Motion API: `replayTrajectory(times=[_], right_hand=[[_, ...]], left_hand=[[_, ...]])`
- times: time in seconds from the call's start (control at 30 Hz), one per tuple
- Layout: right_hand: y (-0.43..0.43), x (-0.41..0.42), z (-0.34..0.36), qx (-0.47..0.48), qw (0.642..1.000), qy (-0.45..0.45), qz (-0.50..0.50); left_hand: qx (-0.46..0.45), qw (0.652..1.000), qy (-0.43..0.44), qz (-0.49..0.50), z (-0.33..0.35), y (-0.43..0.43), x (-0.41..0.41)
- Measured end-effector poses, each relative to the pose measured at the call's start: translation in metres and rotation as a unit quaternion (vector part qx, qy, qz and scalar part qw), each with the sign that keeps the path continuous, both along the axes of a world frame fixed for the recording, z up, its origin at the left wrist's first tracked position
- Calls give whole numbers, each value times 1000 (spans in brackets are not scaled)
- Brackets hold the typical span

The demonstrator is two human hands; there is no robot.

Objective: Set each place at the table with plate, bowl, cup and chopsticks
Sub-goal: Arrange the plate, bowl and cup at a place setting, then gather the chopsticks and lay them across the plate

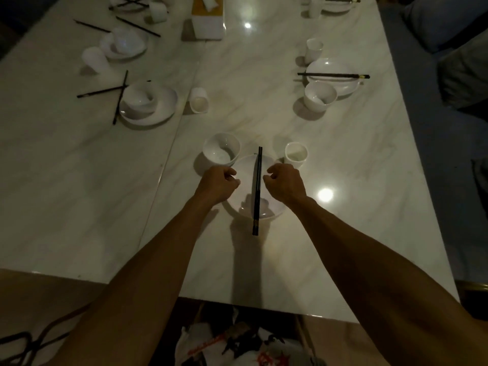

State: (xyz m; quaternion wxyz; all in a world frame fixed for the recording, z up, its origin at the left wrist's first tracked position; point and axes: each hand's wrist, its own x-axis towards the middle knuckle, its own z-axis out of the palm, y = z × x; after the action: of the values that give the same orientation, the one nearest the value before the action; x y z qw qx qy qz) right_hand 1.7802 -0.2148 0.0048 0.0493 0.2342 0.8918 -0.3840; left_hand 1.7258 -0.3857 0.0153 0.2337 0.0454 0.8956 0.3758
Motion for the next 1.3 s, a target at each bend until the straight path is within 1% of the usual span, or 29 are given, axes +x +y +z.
replayTrajectory(times=[0.1, 0.17, 0.23, 0.3, 0.4, 0.53, 0.73, 0.8, 0.9, 1.0, 1.1, 1.2, 1.3], right_hand=[[-11, -2, 21, 46, 997, 30, 50], [-21, -6, 32, 89, 992, 49, 75], [-34, -12, 42, 137, 983, 57, 105], [-47, -20, 51, 174, 973, 51, 141], [-71, -36, 58, 212, 961, 52, 167], [-113, -63, 54, 228, 958, 31, 171], [-189, -112, 39, 249, 958, -4, 146], [-214, -129, 36, 244, 958, -20, 149], [-244, -154, 30, 220, 961, -46, 163], [-264, -181, 19, 181, 969, -67, 153], [-269, -210, 3, 158, 976, -66, 136], [-265, -240, -10, 77, 991, -38, 101], [-259, -270, -25, -15, 1000, -21, 6]], left_hand=[[-33, 997, 75, 9, 18, -19, 0], [-81, 989, 125, 1, 24, -36, -5], [-144, 972, 184, -29, 27, -57, -13], [-207, 951, 219, -61, 30, -81, -23], [-240, 940, 235, -68, 30, -119, -40], [-230, 946, 220, -62, 26, -171, -66], [-220, 946, 215, -100, 14, -257, -127], [-229, 945, 211, -102, 12, -284, -150], [-229, 954, 172, -91, 10, -314, -179], [-229, 957, 151, -95, 1, -328, -211], [-219, 961, 139, -92, -9, -331, -239], [-205, 967, 129, -76, -17, -323, -261], [-185, 974, 118, -63, -23, -306, -285]])
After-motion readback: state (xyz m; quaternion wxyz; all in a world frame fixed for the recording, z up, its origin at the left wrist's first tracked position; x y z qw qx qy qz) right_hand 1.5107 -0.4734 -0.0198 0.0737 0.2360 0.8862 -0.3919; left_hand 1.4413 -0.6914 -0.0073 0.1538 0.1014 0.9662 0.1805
